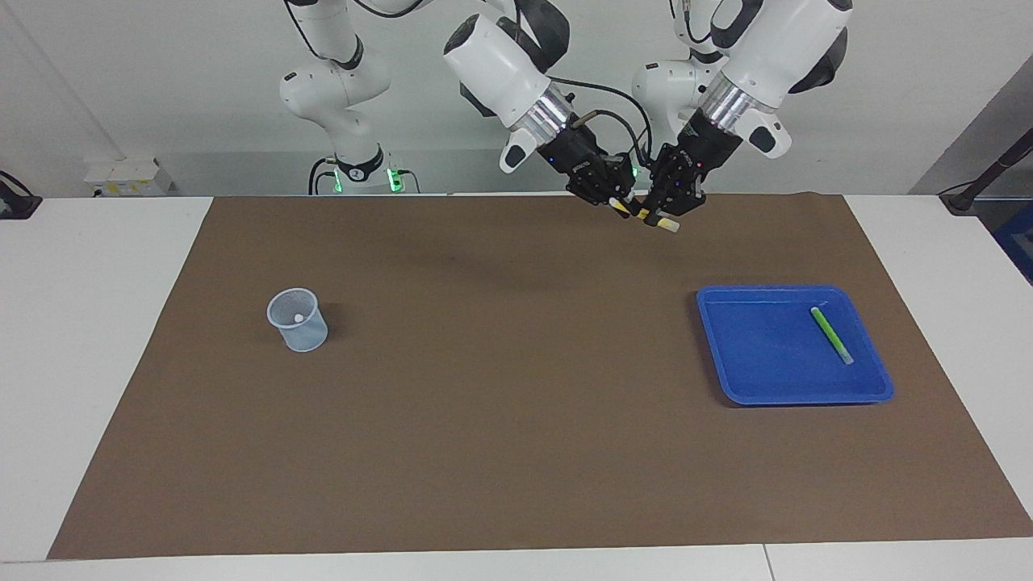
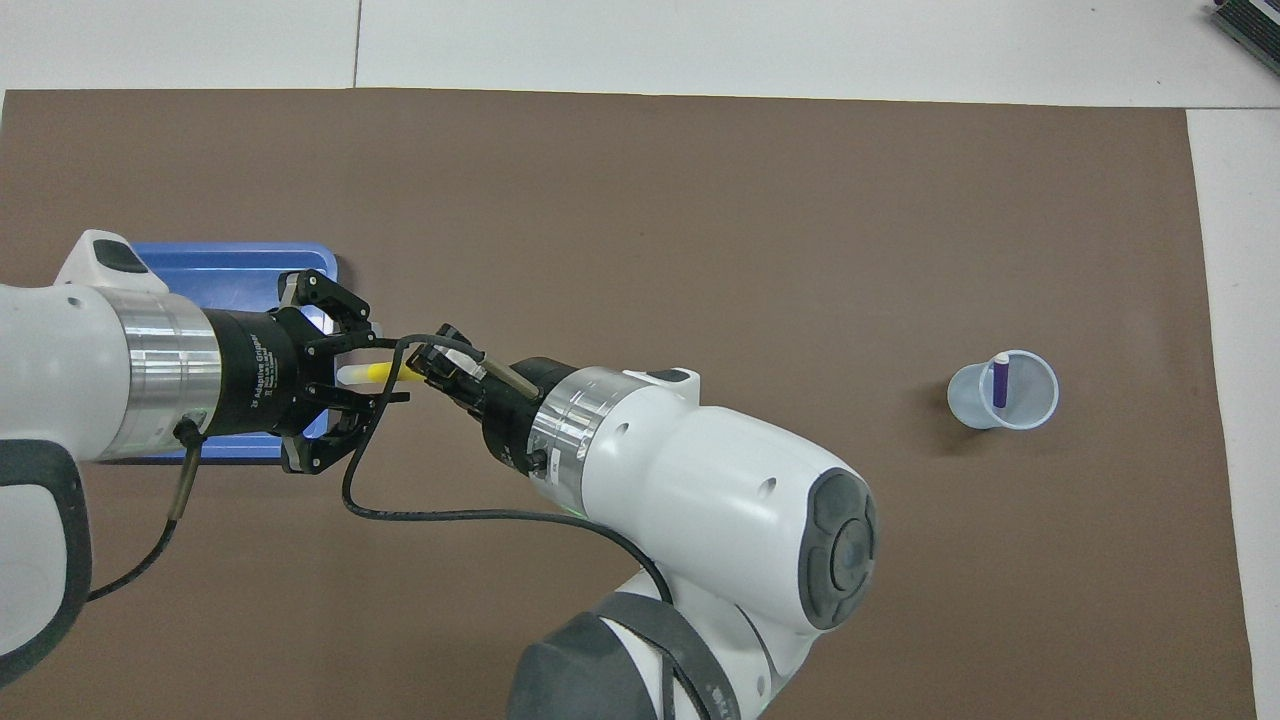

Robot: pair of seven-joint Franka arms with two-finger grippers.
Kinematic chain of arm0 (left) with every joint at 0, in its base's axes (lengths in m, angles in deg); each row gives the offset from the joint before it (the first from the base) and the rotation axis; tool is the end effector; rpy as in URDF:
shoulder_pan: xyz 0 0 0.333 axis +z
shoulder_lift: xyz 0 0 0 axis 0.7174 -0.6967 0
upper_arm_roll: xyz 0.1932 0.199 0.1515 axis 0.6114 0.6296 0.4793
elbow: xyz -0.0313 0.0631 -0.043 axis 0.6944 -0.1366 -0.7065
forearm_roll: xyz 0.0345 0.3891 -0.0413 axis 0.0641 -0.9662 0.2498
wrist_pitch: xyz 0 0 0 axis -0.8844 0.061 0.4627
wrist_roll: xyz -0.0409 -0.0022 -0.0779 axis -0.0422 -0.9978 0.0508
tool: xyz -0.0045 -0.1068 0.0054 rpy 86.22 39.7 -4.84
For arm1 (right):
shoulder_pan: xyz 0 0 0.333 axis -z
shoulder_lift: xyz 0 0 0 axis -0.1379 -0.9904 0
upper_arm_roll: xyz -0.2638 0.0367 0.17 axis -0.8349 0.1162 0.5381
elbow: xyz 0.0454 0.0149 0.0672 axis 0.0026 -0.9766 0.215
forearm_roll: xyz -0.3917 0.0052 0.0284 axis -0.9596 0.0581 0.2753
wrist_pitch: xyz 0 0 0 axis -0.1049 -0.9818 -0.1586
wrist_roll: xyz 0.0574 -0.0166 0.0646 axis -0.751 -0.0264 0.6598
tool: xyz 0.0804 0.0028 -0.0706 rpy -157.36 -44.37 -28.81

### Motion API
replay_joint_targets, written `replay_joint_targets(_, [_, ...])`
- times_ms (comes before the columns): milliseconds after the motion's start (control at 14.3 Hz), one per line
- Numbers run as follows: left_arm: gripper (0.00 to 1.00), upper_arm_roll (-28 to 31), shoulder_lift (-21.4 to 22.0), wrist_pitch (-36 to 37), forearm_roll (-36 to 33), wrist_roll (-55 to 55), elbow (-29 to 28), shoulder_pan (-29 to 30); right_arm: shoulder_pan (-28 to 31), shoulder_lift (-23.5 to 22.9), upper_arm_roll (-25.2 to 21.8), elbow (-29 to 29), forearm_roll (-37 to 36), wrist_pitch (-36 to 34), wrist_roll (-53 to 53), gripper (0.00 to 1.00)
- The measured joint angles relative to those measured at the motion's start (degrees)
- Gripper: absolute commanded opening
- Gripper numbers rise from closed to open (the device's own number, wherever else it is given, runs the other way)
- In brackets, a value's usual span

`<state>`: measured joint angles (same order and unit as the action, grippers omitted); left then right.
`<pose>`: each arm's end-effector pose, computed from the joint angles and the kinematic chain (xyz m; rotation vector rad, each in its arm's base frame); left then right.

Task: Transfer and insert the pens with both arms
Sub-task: 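Pull the yellow pen away with the right gripper while the left gripper opens, then carry the yellow pen to the clear cup with the right gripper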

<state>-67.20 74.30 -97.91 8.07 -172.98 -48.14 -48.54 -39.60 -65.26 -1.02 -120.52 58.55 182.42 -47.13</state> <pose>0.4814 -0.1840 0.6008 2.0015 1.8586 -0.2846 0.4762 0.4388 0.5546 -2.1106 0.7583 -0.1146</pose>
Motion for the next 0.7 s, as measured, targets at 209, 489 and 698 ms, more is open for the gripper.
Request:
replay_joint_targets(209, [0.77, 0.01, 0.01, 0.0, -0.03, 0.23, 0.0, 0.0, 0.72, 0.07, -0.08, 0.02, 0.0, -3.88, 3.38, 0.0])
replay_joint_targets(489, [0.72, 0.3, 0.09, 1.46, -0.14, 8.18, -0.18, 0.16, 6.62, 2.28, -0.28, 0.13, -0.83, -19.29, 17.94, 0.0])
replay_joint_targets(698, [0.71, 0.73, 0.99, 5.02, -0.18, 23.54, -1.33, 2.48, 11.34, 4.41, -0.43, 0.16, -6.64, -30.57, 28.32, 0.0])
